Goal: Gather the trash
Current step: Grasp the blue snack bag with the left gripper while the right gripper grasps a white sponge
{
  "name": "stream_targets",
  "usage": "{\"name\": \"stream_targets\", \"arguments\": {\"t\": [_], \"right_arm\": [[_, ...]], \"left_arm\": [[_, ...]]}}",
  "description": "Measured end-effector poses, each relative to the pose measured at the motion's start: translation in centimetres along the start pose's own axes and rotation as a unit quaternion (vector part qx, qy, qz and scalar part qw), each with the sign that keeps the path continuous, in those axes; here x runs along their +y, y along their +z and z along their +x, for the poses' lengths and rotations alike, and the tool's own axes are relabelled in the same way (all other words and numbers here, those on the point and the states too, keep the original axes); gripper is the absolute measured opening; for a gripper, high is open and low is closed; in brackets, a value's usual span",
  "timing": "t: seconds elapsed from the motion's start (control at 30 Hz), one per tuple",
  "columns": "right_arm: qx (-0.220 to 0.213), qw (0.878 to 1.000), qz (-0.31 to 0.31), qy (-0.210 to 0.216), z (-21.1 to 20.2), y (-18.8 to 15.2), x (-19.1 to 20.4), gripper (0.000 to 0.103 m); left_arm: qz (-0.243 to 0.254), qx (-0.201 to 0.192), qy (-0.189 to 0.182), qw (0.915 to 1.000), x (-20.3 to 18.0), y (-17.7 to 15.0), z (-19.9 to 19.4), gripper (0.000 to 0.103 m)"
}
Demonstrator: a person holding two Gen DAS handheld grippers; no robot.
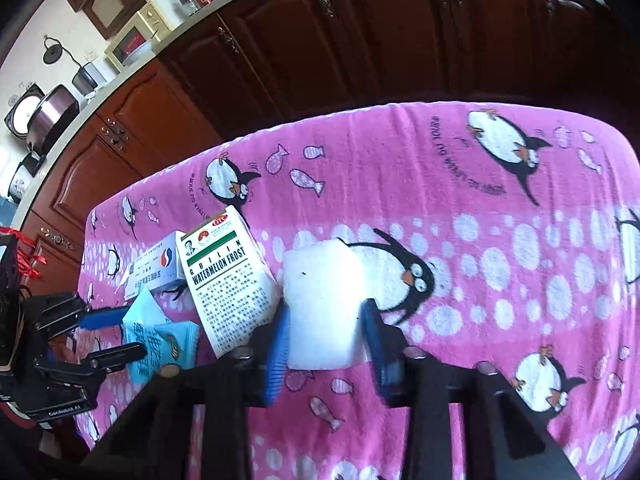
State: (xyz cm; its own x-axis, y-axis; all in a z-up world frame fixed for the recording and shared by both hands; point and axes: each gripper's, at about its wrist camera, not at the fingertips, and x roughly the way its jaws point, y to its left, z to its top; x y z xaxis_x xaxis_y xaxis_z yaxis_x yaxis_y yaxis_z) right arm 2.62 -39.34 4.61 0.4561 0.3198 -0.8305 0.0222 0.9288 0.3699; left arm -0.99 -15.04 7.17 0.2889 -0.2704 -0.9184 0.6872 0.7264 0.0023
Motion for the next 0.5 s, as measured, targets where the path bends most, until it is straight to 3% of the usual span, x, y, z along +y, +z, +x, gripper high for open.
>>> {"name": "stream_targets", "arguments": {"t": [0.13,0.2,0.3,0.4,0.5], "right_arm": [[-0.013,1.000,-0.007,-0.003,-1.8,-1.2,-0.3,0.028],[-0.018,1.000,-0.013,-0.008,-2.7,-1.8,-0.3,0.028],[-0.018,1.000,-0.018,-0.009,-3.8,-2.9,-0.1,0.027],[-0.022,1.000,-0.011,0.001,-5.1,-4.1,-0.4,0.027],[-0.025,1.000,-0.008,0.005,-6.0,-5.3,-0.5,0.027]], "left_arm": [[-0.007,-0.007,0.007,0.9999,-0.2,0.5,0.0,0.034],[-0.022,-0.012,-0.008,0.9997,0.1,0.7,0.2,0.051],[-0.042,-0.010,-0.014,0.9990,0.1,0.7,0.8,0.054],[-0.053,-0.015,0.002,0.9985,-0.1,0.5,1.3,0.056],[-0.092,-0.018,-0.005,0.9956,0.1,0.5,2.1,0.067]]}}
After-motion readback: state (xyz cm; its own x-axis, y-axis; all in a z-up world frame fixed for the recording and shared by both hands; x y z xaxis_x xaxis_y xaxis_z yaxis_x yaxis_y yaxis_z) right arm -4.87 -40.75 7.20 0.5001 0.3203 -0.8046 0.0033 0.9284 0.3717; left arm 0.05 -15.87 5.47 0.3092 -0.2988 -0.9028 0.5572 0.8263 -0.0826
